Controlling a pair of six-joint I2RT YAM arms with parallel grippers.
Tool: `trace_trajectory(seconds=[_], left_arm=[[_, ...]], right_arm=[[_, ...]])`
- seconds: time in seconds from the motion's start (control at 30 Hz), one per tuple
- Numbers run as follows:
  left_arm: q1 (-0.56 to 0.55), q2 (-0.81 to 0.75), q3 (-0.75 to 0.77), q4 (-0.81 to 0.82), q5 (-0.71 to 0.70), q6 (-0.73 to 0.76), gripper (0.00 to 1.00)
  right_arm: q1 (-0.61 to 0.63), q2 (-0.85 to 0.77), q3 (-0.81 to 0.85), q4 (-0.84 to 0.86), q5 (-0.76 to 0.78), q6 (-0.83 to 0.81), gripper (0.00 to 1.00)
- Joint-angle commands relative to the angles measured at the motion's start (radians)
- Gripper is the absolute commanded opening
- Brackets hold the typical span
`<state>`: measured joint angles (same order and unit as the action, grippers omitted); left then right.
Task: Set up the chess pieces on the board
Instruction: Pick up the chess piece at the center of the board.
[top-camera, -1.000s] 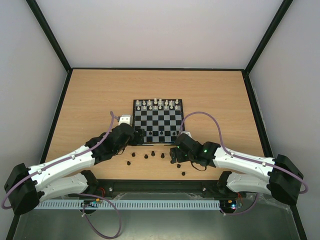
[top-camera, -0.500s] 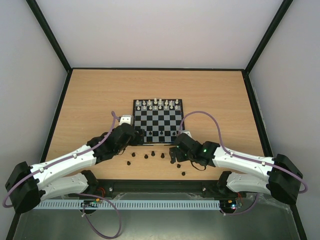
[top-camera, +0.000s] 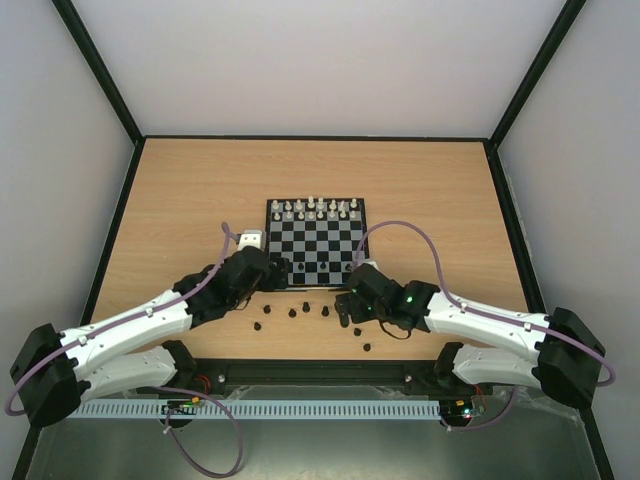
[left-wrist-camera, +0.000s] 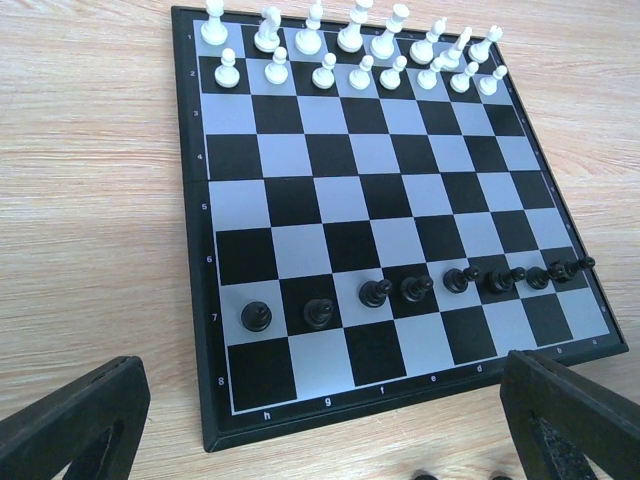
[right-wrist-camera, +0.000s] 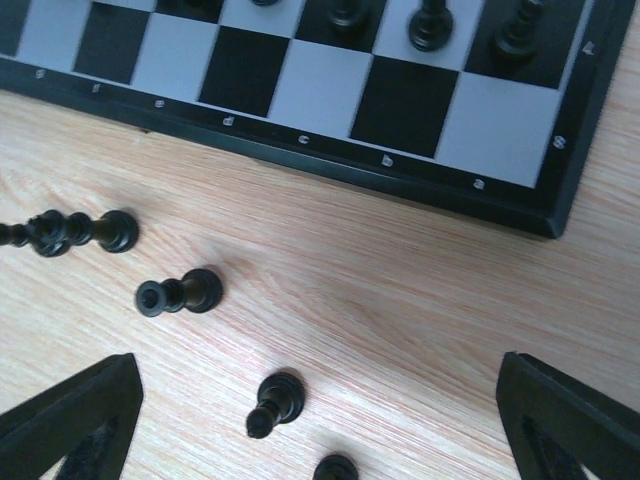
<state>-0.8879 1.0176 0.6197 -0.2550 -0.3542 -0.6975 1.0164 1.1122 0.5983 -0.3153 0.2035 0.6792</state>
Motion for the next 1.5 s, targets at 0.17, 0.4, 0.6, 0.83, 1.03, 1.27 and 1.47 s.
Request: trace_trajectory(seconds=[0.17,0.4,0.6,0.83,1.03,1.27,1.47], left_arm=[[-0.005,-0.05,-0.02,-0.031,0.001,-0.022,0.99],[-0.005,-0.051,-0.029,-0.032,0.008,-0.022,0.99],[-0.006,-0.058,-0.032,-0.03,0.004,-0.025,0.99],[-0.005,-0.057,-0.034,-0.032,0.003,-0.026,0.99],[-0.005,-0.055,-0.035,-0.027,0.001,-0.025,0.99],[-0.005,-0.058,-0.037,-0.03,0.0,-0.025,0.99],[-0.005,-0.072,-0.043,-0.039,-0.008,-0.027,0.99]], right_arm=[[0.009,0.075,0.073,0.006,-0.081,-0.04,0.73],[0.031,0.096,0.096,0.003,-0.081,-0.068,0.55],[0.043,0.106,0.109,-0.008,-0.055,-0.067,0.56],[0.043,0.113,0.107,-0.007,-0.049,-0.07,0.56],[0.054,0.14,0.129,-0.014,-0.047,-0.076,0.55],[0.105,0.229,0.181,-0.013,-0.032,-0.088,0.54],[0.122,0.303,0.21,-0.014,-0.038,-0.096,0.49]])
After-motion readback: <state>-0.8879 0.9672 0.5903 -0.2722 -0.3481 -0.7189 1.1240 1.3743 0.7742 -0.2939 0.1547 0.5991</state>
